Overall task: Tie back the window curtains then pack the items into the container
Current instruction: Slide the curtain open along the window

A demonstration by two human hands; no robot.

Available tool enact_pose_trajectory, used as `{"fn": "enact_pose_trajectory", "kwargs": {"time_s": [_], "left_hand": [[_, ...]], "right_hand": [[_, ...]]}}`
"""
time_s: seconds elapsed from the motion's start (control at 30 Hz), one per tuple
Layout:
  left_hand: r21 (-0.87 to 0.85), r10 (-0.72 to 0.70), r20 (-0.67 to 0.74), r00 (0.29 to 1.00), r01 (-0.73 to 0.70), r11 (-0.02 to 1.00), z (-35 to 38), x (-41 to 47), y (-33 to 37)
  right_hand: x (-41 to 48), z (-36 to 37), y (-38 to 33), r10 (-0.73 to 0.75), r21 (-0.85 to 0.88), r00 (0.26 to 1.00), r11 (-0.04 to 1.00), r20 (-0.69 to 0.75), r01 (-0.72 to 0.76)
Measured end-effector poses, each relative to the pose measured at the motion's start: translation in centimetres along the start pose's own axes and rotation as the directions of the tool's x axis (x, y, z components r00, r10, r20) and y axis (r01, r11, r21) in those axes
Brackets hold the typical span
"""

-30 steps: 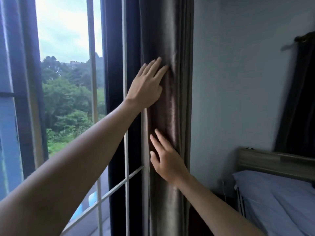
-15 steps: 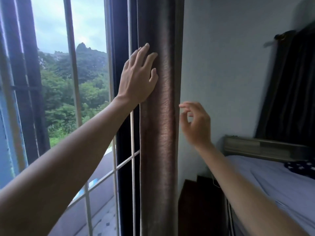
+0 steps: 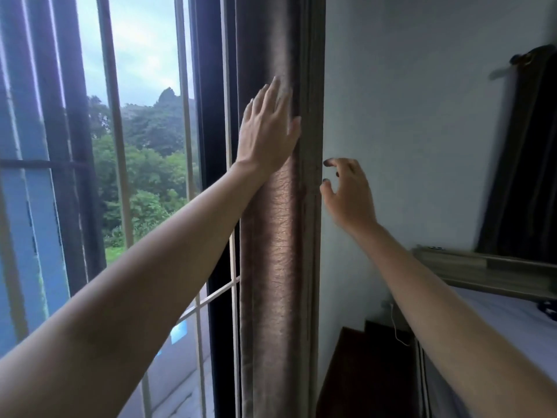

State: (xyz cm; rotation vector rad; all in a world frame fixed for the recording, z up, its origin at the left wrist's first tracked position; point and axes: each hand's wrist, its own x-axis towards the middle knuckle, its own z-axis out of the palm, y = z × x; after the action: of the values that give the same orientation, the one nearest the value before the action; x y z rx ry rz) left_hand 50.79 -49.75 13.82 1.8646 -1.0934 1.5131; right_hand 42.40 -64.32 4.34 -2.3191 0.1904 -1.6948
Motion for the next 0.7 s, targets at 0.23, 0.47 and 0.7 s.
{"fn": "enact_pose_trajectory", "kwargs": {"time_s": [0.23,0.47,0.7], "left_hand": [[-0.016,-0.228,0.109,0.967,0.231,0.973,5.4,-0.4,1.5],[-0.051,-0.337,0.173,0.925,0.350,0.935,9.2,-7.4,-0.5],[-0.117,-0.304,0.262,0.916,0.342,0.932,10.5,-17.4,-1.7]], "right_hand": [[3.7,2.0,2.2,-0.072,0.113,0.997,0.991,-0.007,0.072],[2.9,6.8,3.0,-0.089,0.204,0.991,0.977,0.096,0.068],[-1.0,10.1,3.5,0.003,0.319,0.989,0.946,0.150,-0.051]]}}
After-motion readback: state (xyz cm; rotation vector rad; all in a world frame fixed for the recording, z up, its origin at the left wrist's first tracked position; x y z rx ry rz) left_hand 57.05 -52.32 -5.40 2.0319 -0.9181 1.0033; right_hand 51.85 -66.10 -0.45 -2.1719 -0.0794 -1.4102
